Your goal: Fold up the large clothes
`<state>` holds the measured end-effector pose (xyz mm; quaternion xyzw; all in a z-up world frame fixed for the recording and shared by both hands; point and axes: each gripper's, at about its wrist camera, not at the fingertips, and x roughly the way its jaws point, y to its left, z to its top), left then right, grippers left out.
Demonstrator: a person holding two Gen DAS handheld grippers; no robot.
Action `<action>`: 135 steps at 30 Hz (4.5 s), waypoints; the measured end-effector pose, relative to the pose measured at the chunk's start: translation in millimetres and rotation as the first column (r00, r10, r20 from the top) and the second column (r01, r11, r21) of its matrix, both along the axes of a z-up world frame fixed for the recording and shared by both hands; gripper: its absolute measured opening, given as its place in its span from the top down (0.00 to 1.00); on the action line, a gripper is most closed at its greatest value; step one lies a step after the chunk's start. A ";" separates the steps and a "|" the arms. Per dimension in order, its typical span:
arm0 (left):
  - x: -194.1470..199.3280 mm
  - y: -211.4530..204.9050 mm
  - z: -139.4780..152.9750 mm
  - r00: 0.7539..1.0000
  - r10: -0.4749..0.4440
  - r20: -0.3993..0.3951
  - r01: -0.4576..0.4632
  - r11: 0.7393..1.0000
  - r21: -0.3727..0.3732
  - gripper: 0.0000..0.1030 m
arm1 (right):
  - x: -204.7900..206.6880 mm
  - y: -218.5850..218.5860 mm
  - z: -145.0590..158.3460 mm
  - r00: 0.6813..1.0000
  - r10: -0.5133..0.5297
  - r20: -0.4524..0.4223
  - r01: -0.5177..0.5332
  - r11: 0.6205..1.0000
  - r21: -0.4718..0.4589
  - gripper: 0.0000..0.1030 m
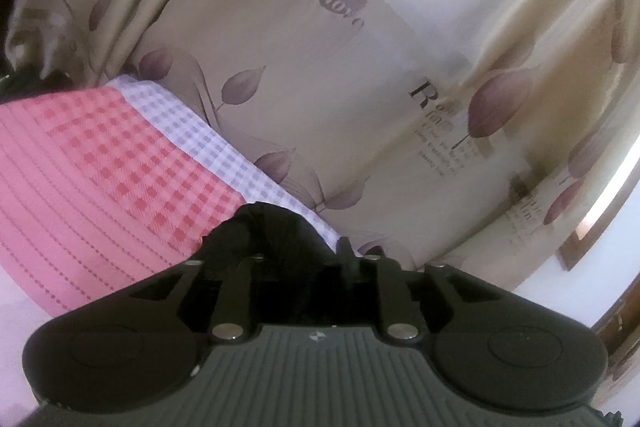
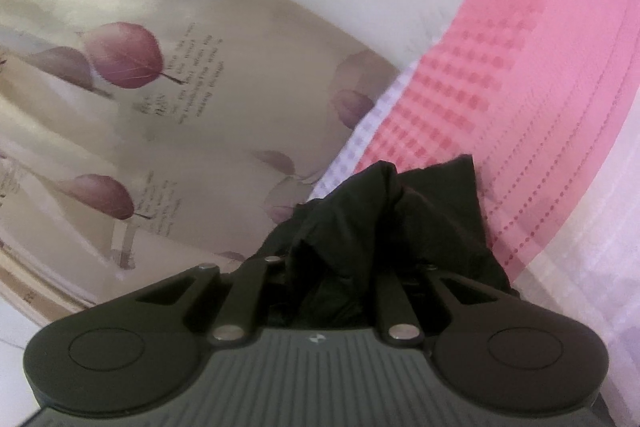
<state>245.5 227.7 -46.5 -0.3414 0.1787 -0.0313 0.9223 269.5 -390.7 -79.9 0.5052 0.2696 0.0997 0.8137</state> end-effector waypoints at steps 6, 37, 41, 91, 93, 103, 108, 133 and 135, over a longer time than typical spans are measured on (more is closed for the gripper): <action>3.1 -7.2 0.2 0.999 -0.018 0.041 0.017 0.999 0.029 0.13 | 3.8 -0.7 -6.1 0.999 -0.041 0.005 0.041 0.998 0.049 0.21; 111.9 -123.2 -50.2 0.964 -0.221 -0.148 0.249 0.945 0.211 0.90 | 96.3 228.8 9.2 0.869 0.480 -0.122 -0.433 0.615 -0.659 0.97; 113.3 -116.7 -64.7 0.969 -0.204 -0.141 0.233 0.945 0.231 0.89 | 103.2 212.7 0.1 0.880 0.460 -0.117 -0.423 0.649 -0.632 0.98; 100.2 29.6 -111.3 0.982 -0.069 -0.178 0.033 0.980 -0.195 0.89 | 66.7 13.2 -46.9 0.981 0.194 -0.013 -0.176 0.859 -0.480 1.00; 100.8 29.2 -110.0 0.980 -0.071 -0.187 0.034 0.981 -0.192 0.89 | 62.2 12.8 -45.0 0.980 0.200 -0.008 -0.176 0.847 -0.501 1.00; 39.9 42.3 -63.8 0.988 -0.110 -0.113 0.101 0.992 -0.081 0.21 | -9.6 20.9 1.6 0.991 0.137 0.013 -0.084 0.675 -0.733 0.89; 10.7 68.4 -39.0 0.977 -0.185 -0.110 0.187 0.982 0.005 0.02 | -97.8 27.1 34.7 0.948 0.199 0.247 0.019 0.741 -0.671 0.40; 77.0 99.8 -91.9 0.802 -0.592 -0.074 0.574 0.799 -0.177 0.13 | -166.9 133.1 11.4 0.875 0.417 0.247 -0.215 0.792 -0.572 0.14; 88.3 96.1 -93.6 0.743 -0.663 -0.094 0.641 0.745 -0.187 0.19 | -164.7 136.9 10.2 0.874 0.414 0.254 -0.224 0.808 -0.545 0.14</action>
